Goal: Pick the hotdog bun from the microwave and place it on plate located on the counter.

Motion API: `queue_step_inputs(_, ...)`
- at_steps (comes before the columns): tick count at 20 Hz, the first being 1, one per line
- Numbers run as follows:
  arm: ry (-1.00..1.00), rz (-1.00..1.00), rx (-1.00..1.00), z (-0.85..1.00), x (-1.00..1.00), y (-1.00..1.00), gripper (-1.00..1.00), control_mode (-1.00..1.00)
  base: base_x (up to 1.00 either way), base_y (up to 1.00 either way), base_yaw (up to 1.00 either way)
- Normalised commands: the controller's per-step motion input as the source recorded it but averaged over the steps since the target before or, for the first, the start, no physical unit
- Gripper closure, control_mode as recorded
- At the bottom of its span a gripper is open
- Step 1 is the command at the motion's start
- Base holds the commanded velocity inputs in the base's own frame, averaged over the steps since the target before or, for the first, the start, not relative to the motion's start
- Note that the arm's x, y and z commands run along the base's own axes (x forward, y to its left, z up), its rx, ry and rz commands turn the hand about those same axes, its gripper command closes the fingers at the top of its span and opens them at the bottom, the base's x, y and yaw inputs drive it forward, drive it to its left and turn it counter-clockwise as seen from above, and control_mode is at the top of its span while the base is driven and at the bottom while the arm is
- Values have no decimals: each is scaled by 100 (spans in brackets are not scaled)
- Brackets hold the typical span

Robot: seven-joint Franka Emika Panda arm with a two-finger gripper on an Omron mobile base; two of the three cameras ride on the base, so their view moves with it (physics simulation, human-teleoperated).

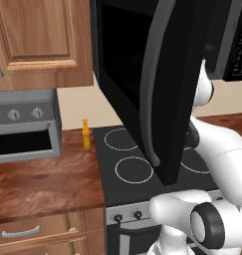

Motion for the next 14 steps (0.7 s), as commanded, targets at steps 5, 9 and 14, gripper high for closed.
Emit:
queue_step_inputs(5,-7,0,0,5,-39,-4,-100,-100,0,0,0)
queue_step_inputs(9,-15,-4,2,37,-60,-5,-100,-100,0,0,0)
queue_step_inputs(14,-17,-8,3,47,-19,0,-100,-100,0,0,0)
